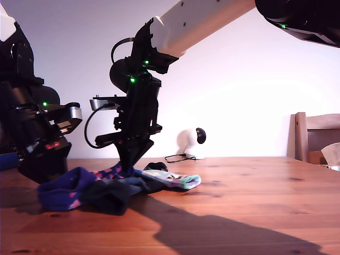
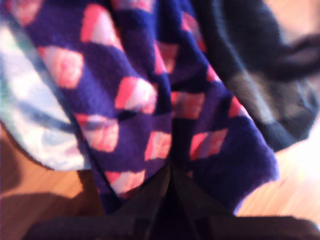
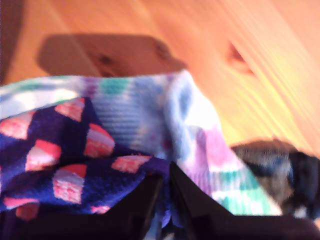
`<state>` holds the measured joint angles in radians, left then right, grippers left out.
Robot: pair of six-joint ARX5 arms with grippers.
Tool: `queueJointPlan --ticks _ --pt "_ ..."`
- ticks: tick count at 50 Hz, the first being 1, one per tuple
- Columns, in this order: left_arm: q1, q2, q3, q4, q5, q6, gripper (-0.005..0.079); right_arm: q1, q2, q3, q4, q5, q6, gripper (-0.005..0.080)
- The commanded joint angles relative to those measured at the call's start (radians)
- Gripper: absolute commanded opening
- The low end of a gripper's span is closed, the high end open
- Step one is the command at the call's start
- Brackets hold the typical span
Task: Fold the socks in front of you. After folding them, place them to the left side.
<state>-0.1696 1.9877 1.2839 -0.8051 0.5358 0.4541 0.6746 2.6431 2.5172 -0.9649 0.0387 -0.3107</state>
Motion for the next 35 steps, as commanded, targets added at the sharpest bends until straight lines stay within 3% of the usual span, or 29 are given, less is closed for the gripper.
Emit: queueJointPlan --ticks 1,16,25,30,35 --pt "-0.004 0.048 -0.043 -0.006 0.021 -0.017 -0.0021 -0.034 -0.013 -0.008 0.005 0.024 0.008 -0.0012" --pt "-0.054 0.048 -0.043 0.057 0.059 -0.097 -0.0021 -0.05 -0.013 -0.008 -0.011 0.076 0.053 -0.0012" --pt "-0.088 0.048 -0.043 0.097 0.059 -0.146 -0.0021 -0.074 -0.022 -0.008 -0.082 0.024 0.069 -0.0006" --pt "-0.099 0.048 -0.043 0.105 0.058 -0.152 -0.0021 -0.089 -0.031 -0.008 -0.129 -0.009 0.08 0.0057" --pt "-0.103 0.048 -0.043 0.107 0.058 -0.167 -0.0021 -0.107 -0.044 -0.008 -0.15 -0.031 0.084 0.0177"
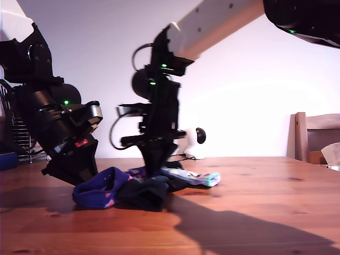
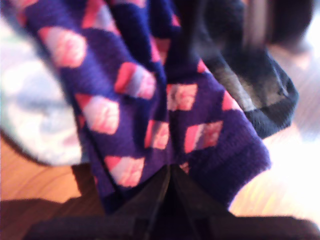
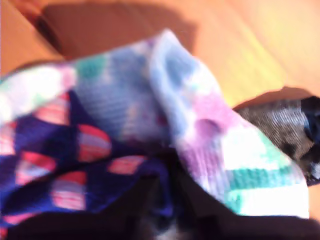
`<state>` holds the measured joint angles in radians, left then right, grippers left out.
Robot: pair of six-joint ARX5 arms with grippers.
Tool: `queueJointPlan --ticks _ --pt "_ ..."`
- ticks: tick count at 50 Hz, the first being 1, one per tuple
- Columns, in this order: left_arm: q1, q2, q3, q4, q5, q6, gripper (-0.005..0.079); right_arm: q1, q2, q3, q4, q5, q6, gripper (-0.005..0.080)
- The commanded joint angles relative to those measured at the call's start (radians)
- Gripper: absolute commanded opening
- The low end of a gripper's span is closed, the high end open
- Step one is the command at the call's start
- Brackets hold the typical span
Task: Fold the socks in front of you. After folding them, place them to the left side.
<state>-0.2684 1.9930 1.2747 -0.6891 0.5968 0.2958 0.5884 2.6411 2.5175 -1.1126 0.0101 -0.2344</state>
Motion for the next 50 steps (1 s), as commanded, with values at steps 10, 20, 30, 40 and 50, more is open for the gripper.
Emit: queueJointPlan --ticks 10,20,30,40,50 --pt "-0.007 0.043 -0.034 -0.01 -0.003 -0.019 -0.0021 -0.042 -0.088 -0.008 0.003 -0.018 0.016 0.0267" --pt "-0.011 0.043 -0.034 -0.012 -0.003 -0.028 -0.0021 -0.06 -0.114 -0.008 -0.035 -0.097 0.051 0.0284" --pt "-0.014 0.043 -0.034 -0.003 -0.007 -0.045 -0.0021 -0.068 -0.114 -0.008 -0.122 -0.124 0.079 0.0326" --pt "-0.016 0.043 -0.034 -0.008 -0.01 -0.062 -0.0021 -0.072 -0.114 -0.008 -0.122 -0.1 0.11 0.0325" --pt "-0.016 0.043 -0.034 -0.024 -0.029 -0.061 -0.0021 -0.083 -0.114 -0.008 -0.154 -0.034 0.111 0.0344"
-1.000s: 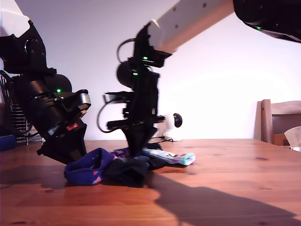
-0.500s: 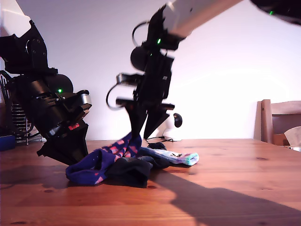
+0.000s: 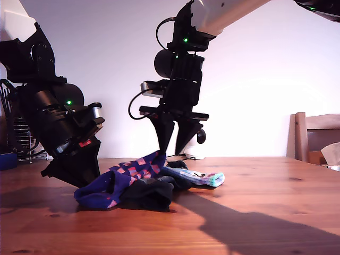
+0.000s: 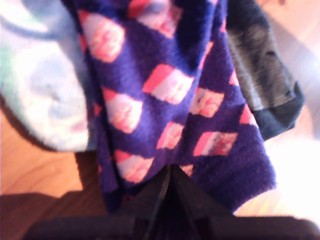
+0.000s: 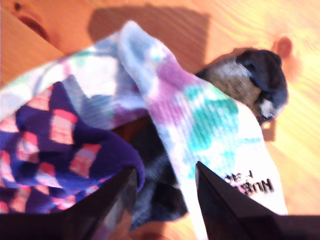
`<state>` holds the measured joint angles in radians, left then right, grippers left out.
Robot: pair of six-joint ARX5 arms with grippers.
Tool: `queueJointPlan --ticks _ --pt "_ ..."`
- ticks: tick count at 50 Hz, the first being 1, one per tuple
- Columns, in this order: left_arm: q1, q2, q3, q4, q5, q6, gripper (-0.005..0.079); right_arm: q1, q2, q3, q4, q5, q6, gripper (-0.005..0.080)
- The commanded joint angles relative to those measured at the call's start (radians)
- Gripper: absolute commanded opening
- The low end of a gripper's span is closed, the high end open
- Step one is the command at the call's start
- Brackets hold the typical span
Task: Fold the socks in front of you. After folding them, place them to the left side.
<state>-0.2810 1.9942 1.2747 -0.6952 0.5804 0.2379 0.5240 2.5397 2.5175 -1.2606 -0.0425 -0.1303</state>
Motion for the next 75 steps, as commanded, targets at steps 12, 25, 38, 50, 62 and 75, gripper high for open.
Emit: queueJointPlan --ticks 12,25,38,50,62,75 --pt "-0.006 0.042 -0.034 -0.01 -0.013 -0.003 -0.0021 -0.029 -0.012 -0.008 -0.062 -0.149 -0.009 0.037" --pt "-0.008 0.042 -0.034 -0.009 -0.012 -0.003 -0.0021 -0.023 -0.012 -0.008 -0.074 -0.429 0.036 0.037" --pt "-0.008 0.042 -0.034 -0.01 -0.012 -0.003 -0.0021 -0.034 -0.012 -0.008 -0.05 -0.423 0.075 0.0414" --pt "-0.008 0.042 -0.034 -0.01 -0.012 -0.003 -0.0021 -0.035 -0.012 -0.01 -0.026 -0.348 0.073 0.0442" --pt "-0.008 0.042 -0.034 -0.01 -0.012 -0.003 -0.0021 -0.036 0.025 -0.01 -0.032 -0.37 0.071 0.0444" --pt "-0.007 0.042 -0.034 -0.011 -0.012 -0.003 -0.0021 -0.035 0.05 -0.01 -0.028 -0.389 0.07 0.0444"
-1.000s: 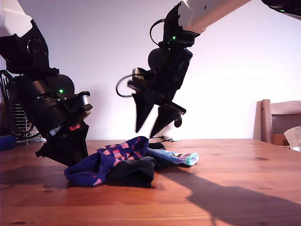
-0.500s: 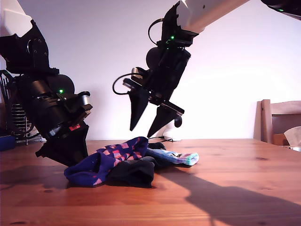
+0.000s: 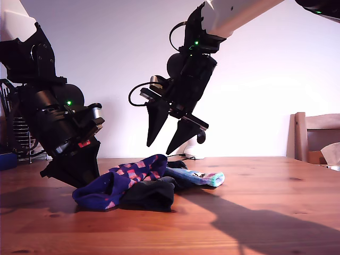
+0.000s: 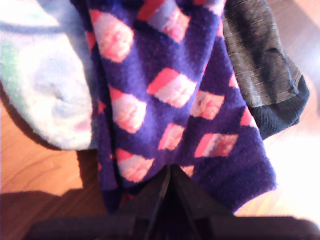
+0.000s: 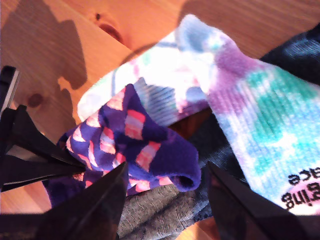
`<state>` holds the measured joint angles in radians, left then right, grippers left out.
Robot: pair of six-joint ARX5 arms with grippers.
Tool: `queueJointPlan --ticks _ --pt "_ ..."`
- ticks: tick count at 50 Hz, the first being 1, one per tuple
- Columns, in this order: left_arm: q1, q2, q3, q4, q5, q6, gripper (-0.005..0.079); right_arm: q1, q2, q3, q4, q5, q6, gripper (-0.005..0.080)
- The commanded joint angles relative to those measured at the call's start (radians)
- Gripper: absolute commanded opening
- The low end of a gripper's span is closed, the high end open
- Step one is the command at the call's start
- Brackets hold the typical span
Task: Fold the socks in front of you. After folding them, place them to the left side.
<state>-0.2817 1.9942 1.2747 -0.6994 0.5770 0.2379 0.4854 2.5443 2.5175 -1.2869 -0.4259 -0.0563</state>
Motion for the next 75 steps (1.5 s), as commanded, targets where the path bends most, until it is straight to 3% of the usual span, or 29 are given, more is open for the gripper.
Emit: queueJointPlan --ticks 1,31,37,49,75 --pt "-0.007 0.042 -0.034 -0.006 -0.009 -0.003 -0.0021 0.003 0.046 -0.01 -0.002 -0.006 -0.004 0.0444" --pt "-0.007 0.042 -0.034 -0.005 -0.009 -0.003 -0.0021 0.005 0.086 -0.032 -0.008 -0.021 -0.011 0.0432" --pt "-0.006 0.042 -0.034 -0.003 -0.009 -0.003 -0.0021 0.005 0.086 -0.035 -0.003 -0.048 -0.012 0.0347" --pt "-0.006 0.042 -0.034 0.002 -0.009 -0.003 -0.0021 0.024 0.086 -0.035 0.006 -0.069 -0.023 -0.0014" --pt "-0.006 -0.01 -0.012 -0.026 -0.009 0.005 -0.0021 0.034 0.052 -0.035 -0.005 -0.151 -0.023 -0.0013"
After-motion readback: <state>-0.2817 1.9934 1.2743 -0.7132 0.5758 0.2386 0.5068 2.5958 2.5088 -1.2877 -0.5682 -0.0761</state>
